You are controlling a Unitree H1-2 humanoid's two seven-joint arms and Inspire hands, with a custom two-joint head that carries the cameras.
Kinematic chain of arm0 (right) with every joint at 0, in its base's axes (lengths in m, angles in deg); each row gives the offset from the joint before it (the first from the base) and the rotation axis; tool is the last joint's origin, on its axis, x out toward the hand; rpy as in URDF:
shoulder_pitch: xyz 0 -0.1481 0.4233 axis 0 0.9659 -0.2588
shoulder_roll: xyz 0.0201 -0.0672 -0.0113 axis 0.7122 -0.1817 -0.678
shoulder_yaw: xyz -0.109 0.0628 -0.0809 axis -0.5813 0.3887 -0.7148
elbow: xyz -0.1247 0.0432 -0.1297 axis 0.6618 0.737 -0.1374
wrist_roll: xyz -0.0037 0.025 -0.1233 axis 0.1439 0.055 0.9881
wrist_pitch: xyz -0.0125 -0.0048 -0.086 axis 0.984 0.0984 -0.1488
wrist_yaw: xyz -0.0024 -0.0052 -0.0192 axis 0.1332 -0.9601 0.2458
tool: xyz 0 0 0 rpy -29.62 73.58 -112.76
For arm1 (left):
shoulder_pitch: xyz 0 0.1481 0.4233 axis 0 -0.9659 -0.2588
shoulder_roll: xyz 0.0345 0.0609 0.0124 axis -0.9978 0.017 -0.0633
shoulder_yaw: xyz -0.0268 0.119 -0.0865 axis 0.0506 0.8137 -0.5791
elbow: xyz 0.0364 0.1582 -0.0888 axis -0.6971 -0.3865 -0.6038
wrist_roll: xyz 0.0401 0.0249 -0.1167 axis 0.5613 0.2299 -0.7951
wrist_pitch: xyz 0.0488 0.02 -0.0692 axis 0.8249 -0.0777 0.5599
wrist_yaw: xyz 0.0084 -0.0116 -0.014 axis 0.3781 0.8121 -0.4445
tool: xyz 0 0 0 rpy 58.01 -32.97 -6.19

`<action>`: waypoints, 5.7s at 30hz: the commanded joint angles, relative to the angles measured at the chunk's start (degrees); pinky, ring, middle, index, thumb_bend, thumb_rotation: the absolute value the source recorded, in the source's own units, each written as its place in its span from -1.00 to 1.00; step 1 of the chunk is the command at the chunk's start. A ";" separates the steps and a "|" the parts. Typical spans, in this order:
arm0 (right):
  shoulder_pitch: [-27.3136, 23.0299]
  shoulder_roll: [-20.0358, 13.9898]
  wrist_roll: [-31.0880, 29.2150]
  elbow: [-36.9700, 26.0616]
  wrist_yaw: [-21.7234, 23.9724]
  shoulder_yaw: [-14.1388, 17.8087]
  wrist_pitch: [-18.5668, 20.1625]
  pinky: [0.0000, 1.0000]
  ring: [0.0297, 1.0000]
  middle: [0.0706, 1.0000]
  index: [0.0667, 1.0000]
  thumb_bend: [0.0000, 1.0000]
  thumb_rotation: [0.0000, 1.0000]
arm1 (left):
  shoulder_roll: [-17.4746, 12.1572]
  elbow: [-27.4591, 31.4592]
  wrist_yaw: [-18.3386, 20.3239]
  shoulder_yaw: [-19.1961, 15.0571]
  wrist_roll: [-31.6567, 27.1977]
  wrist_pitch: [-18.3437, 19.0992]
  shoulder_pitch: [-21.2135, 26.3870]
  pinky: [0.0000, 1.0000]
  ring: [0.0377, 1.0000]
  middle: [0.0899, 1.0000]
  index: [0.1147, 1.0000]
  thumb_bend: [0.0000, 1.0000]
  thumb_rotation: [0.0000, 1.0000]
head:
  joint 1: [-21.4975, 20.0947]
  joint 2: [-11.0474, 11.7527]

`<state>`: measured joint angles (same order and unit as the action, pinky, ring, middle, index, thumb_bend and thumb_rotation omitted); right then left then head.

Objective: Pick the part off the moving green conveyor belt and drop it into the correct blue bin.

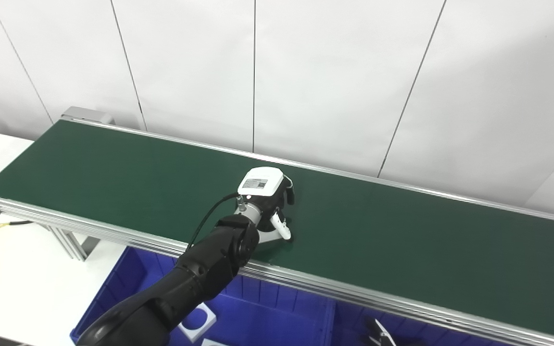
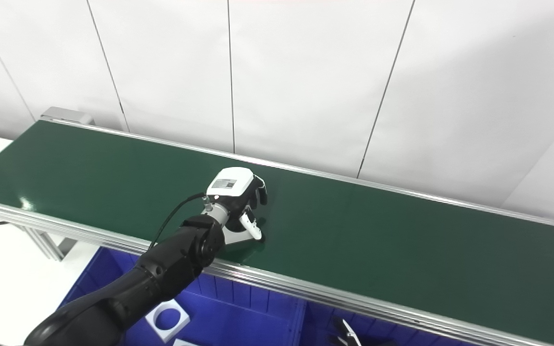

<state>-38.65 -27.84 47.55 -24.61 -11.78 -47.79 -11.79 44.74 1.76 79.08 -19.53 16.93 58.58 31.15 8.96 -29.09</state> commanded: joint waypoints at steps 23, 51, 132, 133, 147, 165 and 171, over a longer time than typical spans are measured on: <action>-0.60 -0.10 -0.82 -2.11 0.84 0.44 -3.06 0.50 0.59 0.76 0.78 0.73 0.72 | -3.62 25.65 13.53 -1.01 2.21 10.03 -0.31 -0.52 -0.39 -0.31 -0.10 0.04 -1.00 | 2.39 -1.63; 0.94 -1.15 -4.83 -11.82 12.28 9.14 -3.06 0.45 0.55 0.70 0.76 0.73 0.65 | -3.06 50.34 28.25 -0.79 11.84 15.13 -14.35 -0.60 -0.51 -0.15 -0.16 0.05 -1.00 | 12.18 -17.72; 2.03 2.12 -2.46 -13.41 15.83 12.75 -3.05 0.43 0.55 0.72 0.76 0.72 0.61 | 0.95 28.08 -5.85 0.90 6.07 -7.97 -36.06 -0.02 0.13 0.20 0.18 1.00 -0.27 | 8.29 -17.29; 2.06 2.17 -2.41 -13.37 15.78 12.73 -3.05 0.43 0.55 0.71 0.75 0.73 0.61 | 0.89 28.41 -5.38 0.93 5.66 -8.19 -36.16 -0.02 0.13 0.20 0.19 1.00 -0.27 | 8.06 -17.26; 1.95 3.53 0.50 -11.32 13.02 10.91 -3.04 0.43 0.54 0.67 0.74 0.79 0.64 | 0.00 35.71 8.86 -1.50 -18.74 -19.03 -38.80 -0.03 0.08 0.20 0.24 0.88 -0.29 | -2.78 -16.78; 0.64 9.17 8.43 -7.06 4.89 6.13 -3.02 0.46 0.55 0.72 0.71 0.93 0.72 | -4.01 30.85 17.56 -8.81 -33.64 -32.60 -39.90 -0.02 0.13 0.21 0.26 0.75 -0.22 | -28.38 -14.52; 0.00 10.13 8.40 -5.37 3.29 5.10 -2.99 0.48 0.55 0.72 0.71 0.94 0.68 | -4.57 29.21 19.60 -10.11 -34.83 -34.48 -39.85 0.04 0.16 0.23 0.27 0.71 -0.27 | -30.50 -13.77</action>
<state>-37.81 -18.58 56.32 -29.51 -7.68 -42.29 -11.85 40.71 30.46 98.28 -29.14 -16.46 26.47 -9.28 -21.62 -42.80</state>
